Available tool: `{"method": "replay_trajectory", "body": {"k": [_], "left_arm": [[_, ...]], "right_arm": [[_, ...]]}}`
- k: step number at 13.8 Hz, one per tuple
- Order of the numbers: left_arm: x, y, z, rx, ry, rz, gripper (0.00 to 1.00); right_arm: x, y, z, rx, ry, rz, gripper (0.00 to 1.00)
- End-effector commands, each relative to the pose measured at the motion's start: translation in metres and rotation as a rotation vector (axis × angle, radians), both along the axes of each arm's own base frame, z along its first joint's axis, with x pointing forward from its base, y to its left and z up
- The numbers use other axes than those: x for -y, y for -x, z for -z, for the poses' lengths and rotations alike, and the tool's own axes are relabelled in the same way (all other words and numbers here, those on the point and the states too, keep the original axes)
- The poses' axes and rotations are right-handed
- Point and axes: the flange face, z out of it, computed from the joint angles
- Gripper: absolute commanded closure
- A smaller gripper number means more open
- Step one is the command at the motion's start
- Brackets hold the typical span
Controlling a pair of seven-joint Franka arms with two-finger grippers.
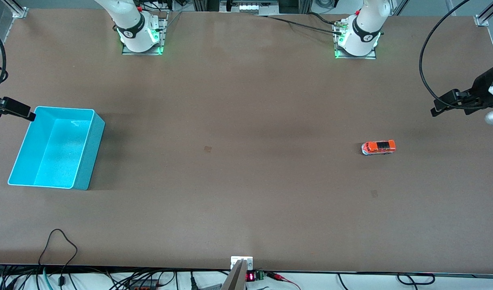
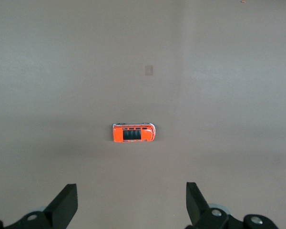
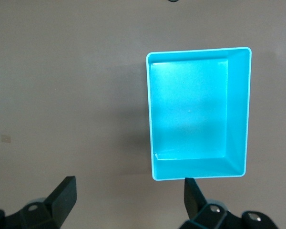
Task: Wind up bus and store in blue box
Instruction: 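Reach the left gripper down over the orange toy bus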
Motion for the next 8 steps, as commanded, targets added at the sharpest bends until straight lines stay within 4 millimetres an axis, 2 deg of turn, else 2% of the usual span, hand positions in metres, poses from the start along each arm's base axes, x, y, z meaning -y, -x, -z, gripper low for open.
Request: {"method": "replay_trajectory", "body": {"k": [1,2,4,6,7,8], "left_arm": [[0.007,0.014,0.0,-0.01,-0.02,0.008,0.0],[0.009,0.014,0.002,-0.016,-0.02,0.013,0.0],[0.017,0.019,0.028,-0.078,-0.016,0.061,0.0],[0.041,0.018,0.056,-0.082,-0.019,0.141,0.0],[0.045,0.019,0.075,-0.079,-0.019,0.176,0.0],[0.042,0.017,0.103,-0.063,-0.016,0.235,0.0]], "right_arm": [[-0.006,0.006,-0.006,0.001,-0.016,0.025,0.0],[-0.006,0.006,-0.006,0.0,-0.016,0.022,0.0],[-0.009,0.006,-0.006,0.0,-0.016,0.014,0.0],[-0.009,0.006,-0.005,-0.002,-0.016,0.014,0.0],[-0.007,0.005,-0.004,-0.003,-0.016,0.015,0.0],[-0.007,0.005,-0.003,-0.004,-0.019,0.014,0.0]]}}
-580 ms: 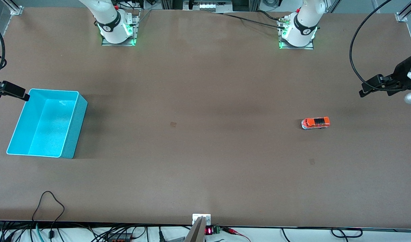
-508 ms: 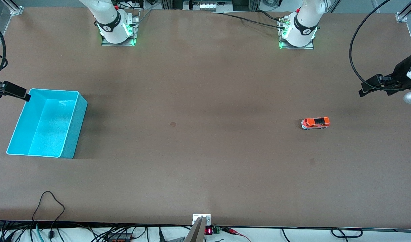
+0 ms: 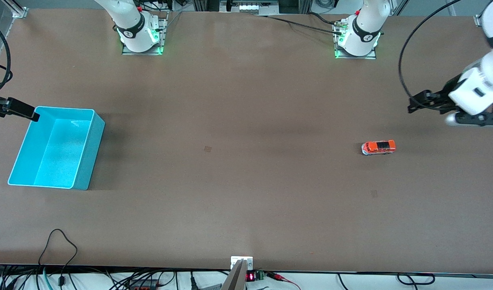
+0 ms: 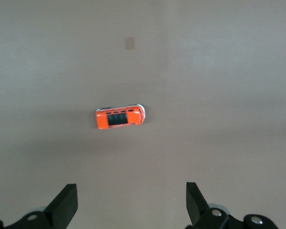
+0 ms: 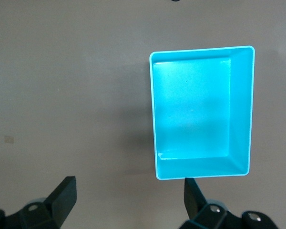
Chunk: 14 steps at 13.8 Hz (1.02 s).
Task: Wind up bus and store in blue box
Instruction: 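Reach the left gripper down over the orange toy bus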
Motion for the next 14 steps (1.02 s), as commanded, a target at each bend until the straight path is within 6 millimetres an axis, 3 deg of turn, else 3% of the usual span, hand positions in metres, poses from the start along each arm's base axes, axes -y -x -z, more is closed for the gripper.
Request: {"method": "replay_trajectory", "body": {"k": [1,4,6,7,10,12,14], "left_arm": [[-0.001,0.007,0.061,0.051,-0.01,0.149,0.0],[-0.004,0.005,0.12,0.021,0.02,0.351,0.0],[-0.023,-0.002,0.156,-0.013,0.065,0.542,0.0],[-0.032,-0.004,0.171,-0.011,0.075,0.592,0.0],[-0.047,-0.015,0.217,0.013,0.121,0.863,0.0],[-0.063,-0.022,0.245,0.08,0.117,1.057,0.0],[-0.063,-0.016,0.261,0.074,0.126,1.09,0.0]], "right_arm": [[0.0,0.005,-0.001,-0.003,-0.025,0.013,0.0],[-0.004,0.001,0.006,-0.016,-0.031,0.005,0.0],[-0.003,-0.001,0.012,-0.026,-0.031,0.005,0.0],[-0.005,-0.002,0.015,-0.032,-0.031,-0.003,0.0],[-0.036,-0.004,0.016,-0.04,-0.014,-0.059,0.0],[-0.04,-0.006,0.019,-0.045,-0.018,-0.064,0.0],[-0.041,-0.006,0.023,-0.058,-0.019,-0.064,0.0]]}}
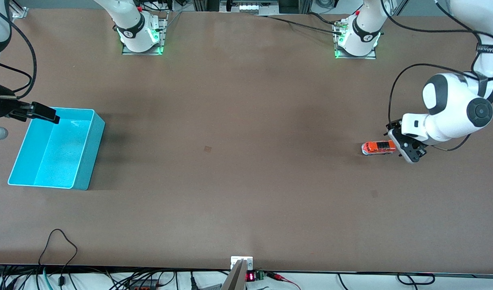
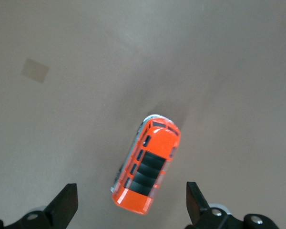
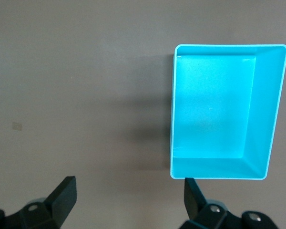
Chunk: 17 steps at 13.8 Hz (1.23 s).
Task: Wind up bus and store in blue box
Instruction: 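Reach the left gripper down over the orange toy bus, then lower the left gripper and close it on the bus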
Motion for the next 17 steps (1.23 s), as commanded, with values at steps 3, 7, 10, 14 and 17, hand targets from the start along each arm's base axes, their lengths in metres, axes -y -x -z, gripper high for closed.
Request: {"method": "replay_trajectory", "body": {"k": [3,7,10,14,17], "left_arm": [[0.008,0.015,0.029,0.071,-0.019,0.161,0.0],[0.019,0.022,0.043,0.087,-0.081,0.264,0.0],[0.019,0.026,0.054,0.076,-0.074,0.259,0.0],[0.02,0.039,0.067,0.06,-0.067,0.271,0.0],[0.019,0.04,0.072,0.062,-0.064,0.28,0.01]], "right_arm": [[-0.013,0.002,0.005,-0.032,0.0,-0.013,0.0],[-0.01,-0.001,0.015,-0.053,0.0,-0.012,0.0],[-0.01,-0.001,0.018,-0.059,-0.002,-0.019,0.0],[-0.012,0.001,0.02,-0.077,-0.004,-0.016,0.0],[-0.011,0.001,0.02,-0.08,-0.007,-0.013,0.0]]}}
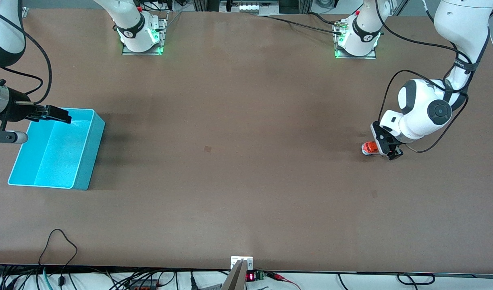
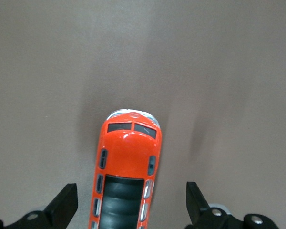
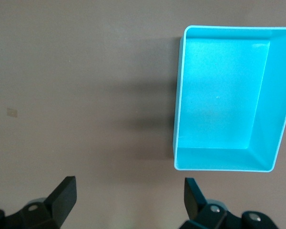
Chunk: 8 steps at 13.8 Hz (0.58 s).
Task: Wind up bus and store in blue box
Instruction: 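Lower the left gripper and close it on the bus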
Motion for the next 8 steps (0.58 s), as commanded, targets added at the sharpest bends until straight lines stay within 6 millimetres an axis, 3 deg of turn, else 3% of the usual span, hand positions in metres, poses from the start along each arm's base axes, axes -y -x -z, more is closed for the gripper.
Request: {"method": "replay_trajectory", "body": {"k": [1,7,8], "left_arm": [[-0.0025,0.0002,0.0067,0.026,-0.005,0.037,0.04],[-0.0017,-0.0017,0.0121,0.043,-0.022,0.08,0.16],[-0.0017,-0.0017,0.0121,0.043,-0.023,0.084,0.25]], "right_arm": [[0.0009,0.0035,-0.0023,-0.008,-0.01,0.006,0.0],[0.0029,0.0031,-0.0022,-0.007,-0.016,0.011,0.0],[0.002,0.0032,-0.0015,-0.009,-0.016,0.008,0.0]]}}
